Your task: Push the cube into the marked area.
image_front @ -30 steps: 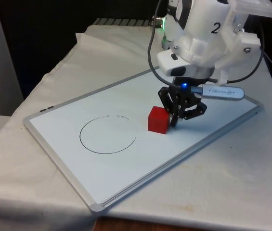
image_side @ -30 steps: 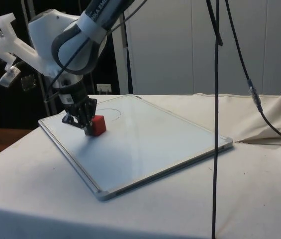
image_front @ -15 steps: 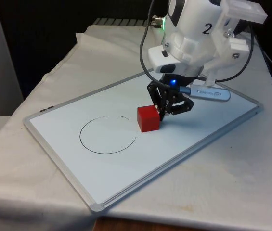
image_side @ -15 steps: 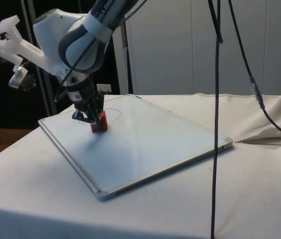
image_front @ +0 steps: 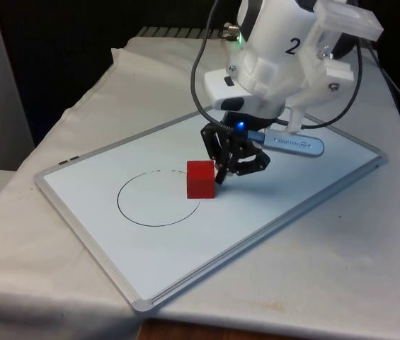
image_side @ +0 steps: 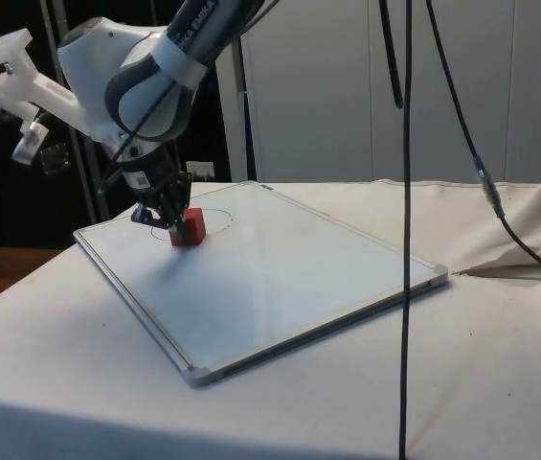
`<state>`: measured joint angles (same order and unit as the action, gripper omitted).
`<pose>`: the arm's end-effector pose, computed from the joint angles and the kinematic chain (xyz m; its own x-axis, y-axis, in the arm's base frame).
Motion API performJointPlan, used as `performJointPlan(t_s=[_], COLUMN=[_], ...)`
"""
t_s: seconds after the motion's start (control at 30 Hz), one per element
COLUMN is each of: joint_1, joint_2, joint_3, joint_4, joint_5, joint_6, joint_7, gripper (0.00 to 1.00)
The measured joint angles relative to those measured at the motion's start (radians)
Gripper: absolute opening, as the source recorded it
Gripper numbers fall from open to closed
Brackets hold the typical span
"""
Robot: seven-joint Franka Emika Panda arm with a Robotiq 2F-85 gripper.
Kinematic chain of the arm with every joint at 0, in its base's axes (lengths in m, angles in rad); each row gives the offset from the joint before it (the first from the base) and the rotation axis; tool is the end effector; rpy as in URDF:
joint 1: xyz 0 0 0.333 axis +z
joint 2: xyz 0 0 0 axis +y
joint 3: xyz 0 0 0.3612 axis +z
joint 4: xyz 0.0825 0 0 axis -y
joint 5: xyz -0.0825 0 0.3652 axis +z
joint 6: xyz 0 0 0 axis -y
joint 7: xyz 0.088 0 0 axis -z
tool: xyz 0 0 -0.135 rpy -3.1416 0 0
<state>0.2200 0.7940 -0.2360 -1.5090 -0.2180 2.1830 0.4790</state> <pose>0.7169 0.0049 0.2150 0.9568 -0.2893 0.0292 -0.2809 -0.8939 0.3493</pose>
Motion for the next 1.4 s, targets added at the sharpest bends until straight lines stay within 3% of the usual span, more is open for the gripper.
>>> performJointPlan(t_s=[0.27, 0.97, 1.4], joint_1=[-0.01, -0.009, -0.001], joint_2=[0.041, 0.06, 0.082], joint_3=[-0.006, -0.063, -0.064], joint_4=[0.07, 0.094, 0.14], joint_5=[0.001, -0.029, -0.04], joint_6=[-0.017, -0.07, -0.075], joint_7=[0.001, 0.027, 0.038], gripper=[0.0, 0.0, 0.0])
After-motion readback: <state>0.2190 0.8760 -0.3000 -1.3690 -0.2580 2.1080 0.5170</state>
